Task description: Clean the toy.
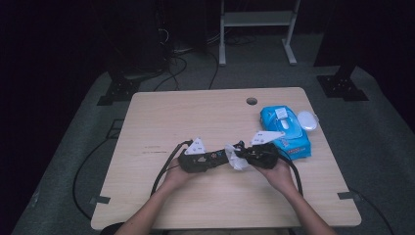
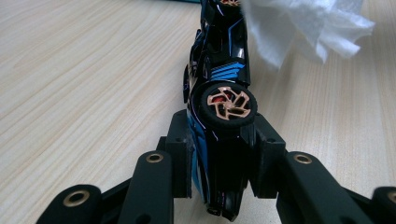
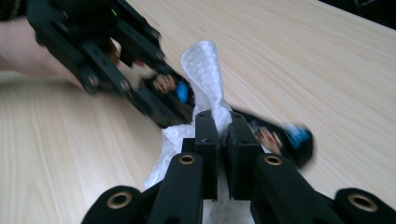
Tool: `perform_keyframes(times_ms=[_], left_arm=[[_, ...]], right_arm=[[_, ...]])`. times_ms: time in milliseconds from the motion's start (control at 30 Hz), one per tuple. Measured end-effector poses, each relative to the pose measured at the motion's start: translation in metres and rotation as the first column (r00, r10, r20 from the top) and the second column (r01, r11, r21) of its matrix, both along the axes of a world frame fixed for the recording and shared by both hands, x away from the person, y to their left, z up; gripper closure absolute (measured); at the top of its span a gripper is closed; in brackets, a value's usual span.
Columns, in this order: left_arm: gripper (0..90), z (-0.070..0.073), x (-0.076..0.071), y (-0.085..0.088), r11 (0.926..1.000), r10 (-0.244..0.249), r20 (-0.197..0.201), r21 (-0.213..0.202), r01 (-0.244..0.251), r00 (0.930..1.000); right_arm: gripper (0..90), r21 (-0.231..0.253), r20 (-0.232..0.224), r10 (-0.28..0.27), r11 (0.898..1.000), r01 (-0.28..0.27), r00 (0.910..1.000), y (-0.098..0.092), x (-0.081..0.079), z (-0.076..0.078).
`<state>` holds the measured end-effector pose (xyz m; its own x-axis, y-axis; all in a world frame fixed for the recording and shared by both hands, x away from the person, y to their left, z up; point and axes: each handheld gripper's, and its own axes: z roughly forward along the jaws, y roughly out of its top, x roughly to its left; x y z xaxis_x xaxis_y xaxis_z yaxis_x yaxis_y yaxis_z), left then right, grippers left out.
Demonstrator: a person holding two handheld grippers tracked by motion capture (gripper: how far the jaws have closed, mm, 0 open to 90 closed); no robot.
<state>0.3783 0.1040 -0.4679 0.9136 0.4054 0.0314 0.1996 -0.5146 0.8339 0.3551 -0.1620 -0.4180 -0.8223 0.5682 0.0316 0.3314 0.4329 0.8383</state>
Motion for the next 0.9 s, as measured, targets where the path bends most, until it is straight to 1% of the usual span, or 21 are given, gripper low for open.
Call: perform_keyframes(times_ms=[33, 133, 267, 333, 400, 467, 533, 600, 700, 767, 800, 833, 900], left_arm=[[66.2, 0.0, 0.0, 0.0, 1.0, -0.003, 0.004, 0.004, 0.003, 1.0], [66.2, 0.0, 0.0, 0.0, 1.0, -0.003, -0.002, -0.002, 0.003, 1.0], [66.3, 0.0, 0.001, 0.001, 1.0, -0.006, -0.007, -0.006, 0.006, 1.0], [66.4, 0.0, 0.0, 0.002, 1.0, -0.006, -0.009, -0.005, 0.006, 0.9999], [66.4, 0.001, 0.0, 0.004, 1.0, -0.007, -0.007, 0.001, 0.007, 1.0], [66.4, 0.001, 0.001, 0.004, 1.0, -0.006, -0.006, -0.002, 0.006, 1.0], [66.4, 0.001, 0.0, 0.004, 1.0, -0.007, -0.002, 0.001, 0.007, 1.0], [66.4, 0.001, 0.0, 0.003, 1.0, -0.008, 0.001, 0.005, 0.008, 1.0], [66.4, 0.001, -0.001, 0.003, 0.9999, -0.007, 0.002, 0.009, 0.007, 1.0], [66.4, 0.001, 0.0, 0.003, 1.0, -0.006, -0.002, 0.003, 0.006, 1.0], [66.5, 0.001, 0.0, 0.004, 1.0, -0.007, -0.004, 0.003, 0.007, 1.0], [66.5, 0.001, 0.0, 0.005, 1.0, -0.006, -0.004, 0.001, 0.006, 1.0], [66.6, 0.001, 0.0, 0.005, 1.0, -0.007, -0.002, 0.0, 0.007, 1.0]], right_arm=[[84.1, 0.002, 0.005, 0.009, 1.0, -0.009, 0.9999, 0.007, 0.002, 0.002], [84.1, 0.009, 0.003, 0.036, 0.999, -0.036, 0.9993, 0.029, 0.008, 0.004], [84.1, 0.013, -0.017, 0.064, 0.998, -0.064, 0.9978, 0.055, 0.017, -0.001], [84.1, -0.018, -0.015, 0.067, 0.998, -0.067, 0.9977, 0.062, 0.019, -0.005], [84.1, -0.014, -0.018, 0.058, 0.998, -0.058, 0.9981, 0.06, 0.021, -0.005], [84.1, -0.05, 0.004, 0.029, 0.998, -0.029, 0.9996, 0.055, 0.021, -0.004], [84.1, -0.058, -0.004, 0.009, 0.998, -0.009, 1.0, 0.05, 0.022, -0.003], [84.1, -0.046, -0.011, 0.012, 0.999, -0.012, 0.9999, 0.05, 0.022, -0.002], [84.1, -0.024, -0.016, 0.052, 0.998, -0.052, 0.9985, 0.061, 0.019, -0.003], [84.1, -0.034, -0.009, 0.072, 0.997, -0.072, 0.9974, 0.069, 0.017, -0.004], [84.1, -0.038, -0.001, 0.072, 0.997, -0.072, 0.9974, 0.07, 0.017, -0.005], [84.1, -0.035, -0.009, 0.069, 0.997, -0.069, 0.9976, 0.069, 0.018, -0.005], [84.1, -0.042, -0.01, 0.053, 0.998, -0.053, 0.9985, 0.061, 0.021, -0.004]])
